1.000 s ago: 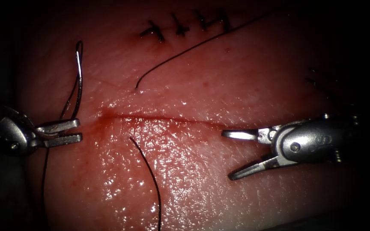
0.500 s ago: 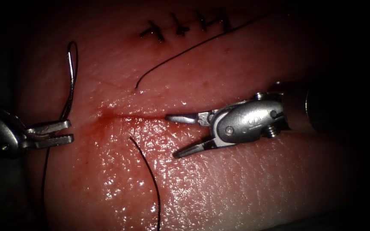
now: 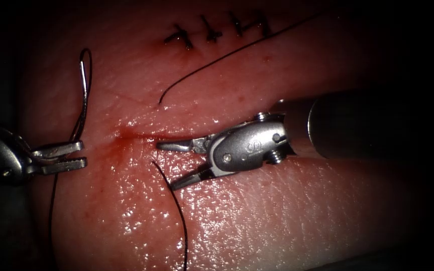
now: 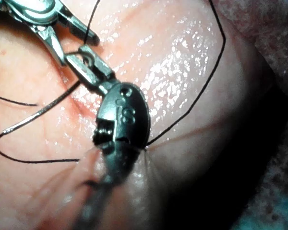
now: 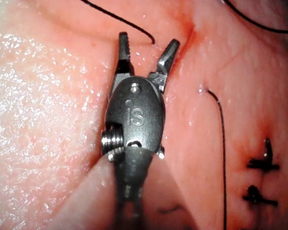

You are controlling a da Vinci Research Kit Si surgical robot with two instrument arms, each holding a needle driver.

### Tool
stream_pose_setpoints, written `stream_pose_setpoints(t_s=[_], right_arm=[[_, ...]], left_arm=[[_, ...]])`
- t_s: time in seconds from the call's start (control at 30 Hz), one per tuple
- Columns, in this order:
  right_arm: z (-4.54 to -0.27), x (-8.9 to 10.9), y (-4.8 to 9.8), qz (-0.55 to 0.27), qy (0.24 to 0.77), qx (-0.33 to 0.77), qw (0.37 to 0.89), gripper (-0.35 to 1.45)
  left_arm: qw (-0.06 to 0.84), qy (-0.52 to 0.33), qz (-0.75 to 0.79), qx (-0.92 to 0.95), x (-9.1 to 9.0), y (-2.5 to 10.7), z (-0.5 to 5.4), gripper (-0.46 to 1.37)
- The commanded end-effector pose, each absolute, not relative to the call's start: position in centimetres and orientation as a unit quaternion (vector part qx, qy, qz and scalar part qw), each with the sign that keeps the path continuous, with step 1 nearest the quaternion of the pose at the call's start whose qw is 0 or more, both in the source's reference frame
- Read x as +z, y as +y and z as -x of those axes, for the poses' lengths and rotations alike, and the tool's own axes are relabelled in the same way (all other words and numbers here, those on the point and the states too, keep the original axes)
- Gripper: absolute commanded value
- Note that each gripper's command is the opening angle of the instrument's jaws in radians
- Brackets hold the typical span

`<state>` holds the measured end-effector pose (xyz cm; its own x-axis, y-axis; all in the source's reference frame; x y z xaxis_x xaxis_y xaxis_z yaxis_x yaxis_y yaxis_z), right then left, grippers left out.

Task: Wound Closure
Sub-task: Pull suture through incision until only a short tail is left above wound

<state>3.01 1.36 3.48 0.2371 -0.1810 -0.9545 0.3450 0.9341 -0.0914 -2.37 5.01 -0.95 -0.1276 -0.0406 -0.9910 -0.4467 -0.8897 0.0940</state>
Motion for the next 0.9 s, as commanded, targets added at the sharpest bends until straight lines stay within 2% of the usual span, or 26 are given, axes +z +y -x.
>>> stream_pose_setpoints(t_s=[0.03,0.2,0.23,0.27,0.33,0.53,0.9], right_arm=[[-3.03,3.5,1.35,-0.075,0.594,-0.168,0.783,0.93],[-3.08,3.6,1.36,-0.09,0.596,-0.162,0.781,0.58],[-3.09,3.61,1.36,-0.094,0.596,-0.163,0.78,0.36],[-3.1,3.62,1.36,-0.099,0.599,-0.163,0.777,0.01],[-3.12,3.63,1.37,-0.104,0.601,-0.162,0.776,-0.25],[-3.22,3.63,1.38,-0.102,0.601,-0.16,0.776,-0.35],[-3.14,3.52,1.33,-0.118,0.603,-0.17,0.77,-0.35]], left_arm=[[0.137,0.186,0.646,0.727,-0.95,5.01,2.37,-0.35],[0.135,0.188,0.646,0.728,-0.96,5.01,2.36,-0.35],[0.135,0.187,0.646,0.728,-0.96,5.01,2.35,-0.35],[0.135,0.187,0.646,0.728,-0.96,5.01,2.35,-0.35],[0.134,0.187,0.646,0.728,-0.96,5.0,2.35,-0.35],[0.134,0.187,0.647,0.727,-0.96,5.0,2.33,-0.35],[0.133,0.187,0.647,0.727,-0.95,5.0,2.33,-0.35]])
